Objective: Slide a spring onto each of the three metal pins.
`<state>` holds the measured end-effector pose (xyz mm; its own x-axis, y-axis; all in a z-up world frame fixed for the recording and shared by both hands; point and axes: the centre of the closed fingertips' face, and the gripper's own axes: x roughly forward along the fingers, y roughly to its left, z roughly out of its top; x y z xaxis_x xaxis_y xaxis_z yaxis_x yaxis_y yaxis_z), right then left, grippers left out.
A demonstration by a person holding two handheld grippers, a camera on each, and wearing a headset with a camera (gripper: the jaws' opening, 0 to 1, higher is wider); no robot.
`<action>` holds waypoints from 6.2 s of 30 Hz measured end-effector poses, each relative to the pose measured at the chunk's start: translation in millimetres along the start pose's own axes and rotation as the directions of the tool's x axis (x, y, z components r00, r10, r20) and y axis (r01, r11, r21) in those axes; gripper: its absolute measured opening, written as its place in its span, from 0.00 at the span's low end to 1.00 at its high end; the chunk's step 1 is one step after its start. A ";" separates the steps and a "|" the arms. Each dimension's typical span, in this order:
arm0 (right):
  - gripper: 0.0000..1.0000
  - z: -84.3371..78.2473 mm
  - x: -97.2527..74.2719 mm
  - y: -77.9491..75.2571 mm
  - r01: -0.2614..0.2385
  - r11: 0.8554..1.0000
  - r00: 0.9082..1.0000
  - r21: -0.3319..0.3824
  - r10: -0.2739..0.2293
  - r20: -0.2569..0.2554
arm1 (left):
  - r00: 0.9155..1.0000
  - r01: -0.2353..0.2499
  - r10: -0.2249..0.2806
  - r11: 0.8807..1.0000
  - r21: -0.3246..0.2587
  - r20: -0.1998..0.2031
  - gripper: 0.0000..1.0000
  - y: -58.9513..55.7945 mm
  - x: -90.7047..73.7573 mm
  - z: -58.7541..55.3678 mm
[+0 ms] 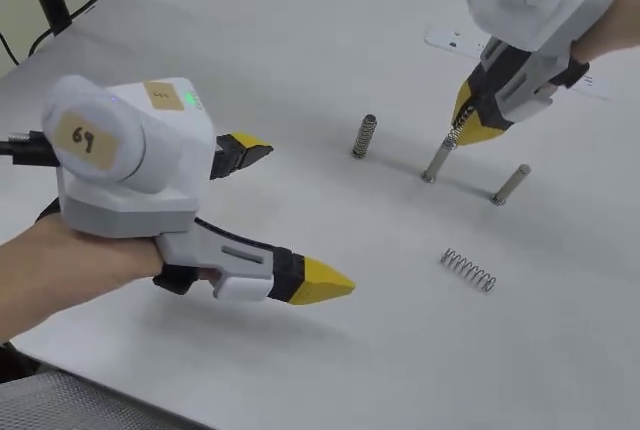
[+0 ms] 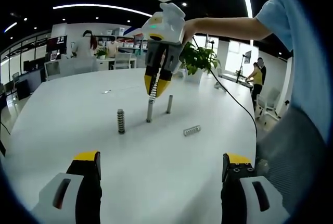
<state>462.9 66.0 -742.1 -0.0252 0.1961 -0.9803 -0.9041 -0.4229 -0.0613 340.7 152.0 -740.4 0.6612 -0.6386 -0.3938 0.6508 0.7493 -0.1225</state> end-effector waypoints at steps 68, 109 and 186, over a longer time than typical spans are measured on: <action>0.11 -4.7 56.8 -8.6 -0.064 0.998 0.997 0.019 0.065 -0.035 | 1.000 -0.009 0.008 1.000 -0.026 -0.011 0.93 6.2 -1.8 -7.2; 0.98 17.8 23.0 -3.1 0.094 0.957 0.940 0.275 -0.177 0.293 | 1.000 0.014 -0.014 1.000 -0.020 0.016 0.93 -2.3 -2.5 1.6; 0.92 -83.1 -66.7 165.8 0.160 0.499 0.681 0.851 -0.680 0.271 | 0.957 0.283 -0.264 0.939 0.195 -0.122 0.83 -34.1 51.3 17.9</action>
<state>350.1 -90.7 -702.5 0.4824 0.6607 -0.5751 -0.8187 0.5735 -0.0278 359.2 90.6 -740.2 0.4158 -0.7873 -0.4553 0.8711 0.4886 -0.0492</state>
